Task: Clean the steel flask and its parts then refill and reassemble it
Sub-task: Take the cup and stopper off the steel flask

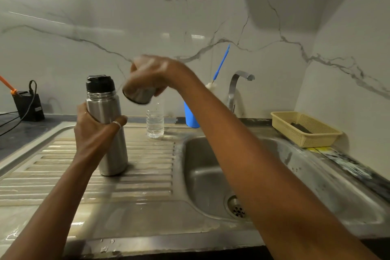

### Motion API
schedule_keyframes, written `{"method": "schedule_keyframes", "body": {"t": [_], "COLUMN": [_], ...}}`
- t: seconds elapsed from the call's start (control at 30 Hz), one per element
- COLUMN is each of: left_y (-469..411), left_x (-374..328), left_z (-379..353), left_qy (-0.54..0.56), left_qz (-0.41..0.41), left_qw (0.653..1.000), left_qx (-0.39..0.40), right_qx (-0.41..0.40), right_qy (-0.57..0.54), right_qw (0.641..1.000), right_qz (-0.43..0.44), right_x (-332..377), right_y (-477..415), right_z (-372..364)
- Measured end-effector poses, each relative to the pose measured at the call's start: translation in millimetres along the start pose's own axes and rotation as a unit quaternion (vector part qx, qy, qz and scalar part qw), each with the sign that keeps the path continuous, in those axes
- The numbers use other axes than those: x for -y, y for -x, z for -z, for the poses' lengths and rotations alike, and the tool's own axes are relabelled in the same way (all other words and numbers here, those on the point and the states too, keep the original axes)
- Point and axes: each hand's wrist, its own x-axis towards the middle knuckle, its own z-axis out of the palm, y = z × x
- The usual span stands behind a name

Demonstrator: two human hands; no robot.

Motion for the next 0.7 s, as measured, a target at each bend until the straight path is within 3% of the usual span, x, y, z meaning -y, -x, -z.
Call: {"method": "schedule_keyframes", "body": {"t": [0.3,0.7], "left_y": [0.7,0.4], "left_x": [-1.0,1.6], "left_z": [-2.4,-1.9], "left_qy": [-0.006,-0.002], "left_qz": [-0.005,-0.01], "left_qw": [1.0,1.0], "left_qx": [-0.016,-0.015], "right_qx": [0.132,0.159], "right_qy": [0.053,0.057], "right_qw": [0.989,0.984], "right_qz": [-0.045,-0.064], "right_x": [-38.0,-38.4], "right_y": [-1.4,10.8], "right_z": [-108.0,-129.6]}}
